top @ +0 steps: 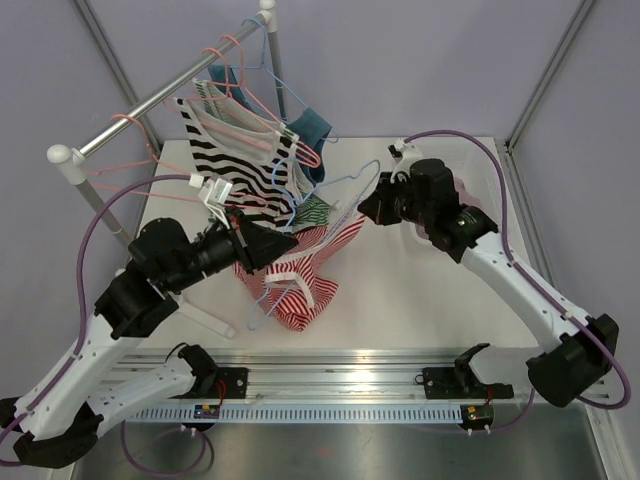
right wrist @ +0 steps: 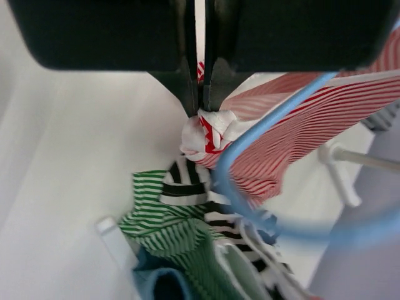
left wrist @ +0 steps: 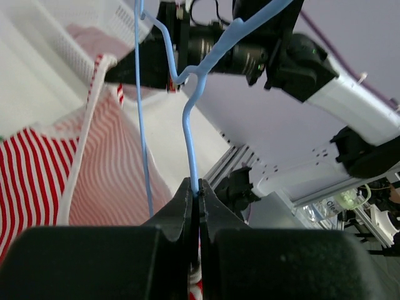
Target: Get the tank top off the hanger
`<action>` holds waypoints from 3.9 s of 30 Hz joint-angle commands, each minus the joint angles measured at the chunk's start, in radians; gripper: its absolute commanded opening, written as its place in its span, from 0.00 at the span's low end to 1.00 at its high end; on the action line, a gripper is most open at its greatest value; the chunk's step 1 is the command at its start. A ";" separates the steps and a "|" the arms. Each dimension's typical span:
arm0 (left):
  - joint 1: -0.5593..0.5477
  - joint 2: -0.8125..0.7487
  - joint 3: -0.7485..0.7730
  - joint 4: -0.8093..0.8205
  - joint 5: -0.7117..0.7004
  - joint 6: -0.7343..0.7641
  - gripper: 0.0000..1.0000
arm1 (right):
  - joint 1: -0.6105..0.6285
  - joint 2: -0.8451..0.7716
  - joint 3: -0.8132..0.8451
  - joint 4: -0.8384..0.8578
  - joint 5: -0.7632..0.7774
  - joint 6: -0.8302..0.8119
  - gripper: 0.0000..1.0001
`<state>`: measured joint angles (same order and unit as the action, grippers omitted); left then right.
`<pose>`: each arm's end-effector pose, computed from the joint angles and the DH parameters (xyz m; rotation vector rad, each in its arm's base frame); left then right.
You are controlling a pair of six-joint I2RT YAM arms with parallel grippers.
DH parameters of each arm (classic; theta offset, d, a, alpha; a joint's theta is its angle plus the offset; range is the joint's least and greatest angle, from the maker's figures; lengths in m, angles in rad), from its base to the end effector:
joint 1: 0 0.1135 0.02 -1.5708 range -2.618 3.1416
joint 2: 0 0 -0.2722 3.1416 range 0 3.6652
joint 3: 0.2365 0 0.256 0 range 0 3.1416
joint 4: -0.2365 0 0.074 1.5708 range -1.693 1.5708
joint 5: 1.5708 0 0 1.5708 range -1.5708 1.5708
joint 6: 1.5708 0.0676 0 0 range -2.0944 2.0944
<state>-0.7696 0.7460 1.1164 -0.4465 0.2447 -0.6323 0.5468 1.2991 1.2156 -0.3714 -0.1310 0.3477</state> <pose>0.1104 -0.1298 0.4336 0.3270 1.7755 -1.2406 0.2744 0.1774 0.3528 -0.2930 2.0720 0.6880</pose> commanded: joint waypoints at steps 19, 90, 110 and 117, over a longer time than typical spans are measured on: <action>-0.217 0.285 0.105 1.040 -0.344 0.577 0.00 | -0.010 -0.329 0.027 -0.055 -0.486 0.020 0.00; -0.321 0.259 0.380 0.108 -1.669 0.393 0.00 | 0.289 0.017 0.013 -0.207 0.344 -0.010 1.00; 0.312 0.357 0.399 -0.184 -0.932 0.039 0.00 | 0.289 0.046 0.048 -0.232 0.289 -0.062 0.99; 0.323 0.308 0.261 -0.150 -0.920 -0.046 0.00 | 0.297 0.046 0.039 -0.228 0.162 -0.111 0.99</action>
<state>-0.4530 1.0843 1.4147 -0.5747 -0.7277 -0.6094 0.8322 1.3434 1.2194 -0.6132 0.1135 0.2798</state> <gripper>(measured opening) 0.023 0.993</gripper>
